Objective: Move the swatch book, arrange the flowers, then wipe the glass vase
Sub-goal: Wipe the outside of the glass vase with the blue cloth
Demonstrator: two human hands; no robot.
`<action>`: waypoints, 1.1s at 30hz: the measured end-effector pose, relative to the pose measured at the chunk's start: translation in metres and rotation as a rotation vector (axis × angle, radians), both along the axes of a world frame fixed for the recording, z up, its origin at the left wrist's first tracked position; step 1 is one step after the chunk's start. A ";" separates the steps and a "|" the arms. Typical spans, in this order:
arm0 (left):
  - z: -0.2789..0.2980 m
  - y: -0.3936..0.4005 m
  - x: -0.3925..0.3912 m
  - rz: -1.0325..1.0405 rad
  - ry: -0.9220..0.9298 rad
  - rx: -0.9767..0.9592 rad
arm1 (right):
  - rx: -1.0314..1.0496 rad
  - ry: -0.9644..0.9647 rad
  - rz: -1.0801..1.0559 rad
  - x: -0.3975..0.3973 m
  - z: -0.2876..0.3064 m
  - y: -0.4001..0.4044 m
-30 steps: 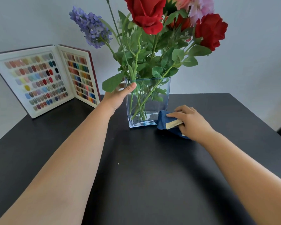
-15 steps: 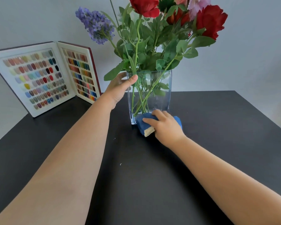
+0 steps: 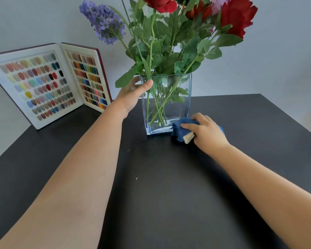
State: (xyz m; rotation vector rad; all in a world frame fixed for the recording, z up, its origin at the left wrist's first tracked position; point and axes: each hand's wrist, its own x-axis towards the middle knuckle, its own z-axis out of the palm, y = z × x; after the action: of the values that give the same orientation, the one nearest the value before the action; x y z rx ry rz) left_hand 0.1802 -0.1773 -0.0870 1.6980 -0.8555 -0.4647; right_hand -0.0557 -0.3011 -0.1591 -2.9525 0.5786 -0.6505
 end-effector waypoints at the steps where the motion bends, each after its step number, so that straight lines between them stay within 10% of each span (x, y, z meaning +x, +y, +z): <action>1: 0.000 0.000 -0.001 0.001 0.007 -0.006 | -0.016 -0.018 0.037 0.006 0.001 0.005; 12: -0.001 0.006 -0.007 0.006 0.055 0.005 | -0.184 0.128 0.241 0.048 0.003 0.042; 20: -0.002 0.002 -0.011 0.036 0.083 -0.040 | -0.168 -0.401 0.137 0.050 0.070 0.024; 33: -0.002 0.002 -0.008 0.032 0.077 -0.044 | -0.390 0.078 0.326 0.054 0.001 0.040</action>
State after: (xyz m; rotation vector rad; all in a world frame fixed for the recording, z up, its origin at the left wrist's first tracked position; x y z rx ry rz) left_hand 0.1725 -0.1748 -0.0892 1.6410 -0.7766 -0.4830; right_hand -0.0016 -0.2611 -0.1576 -3.3280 -0.0415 -0.6794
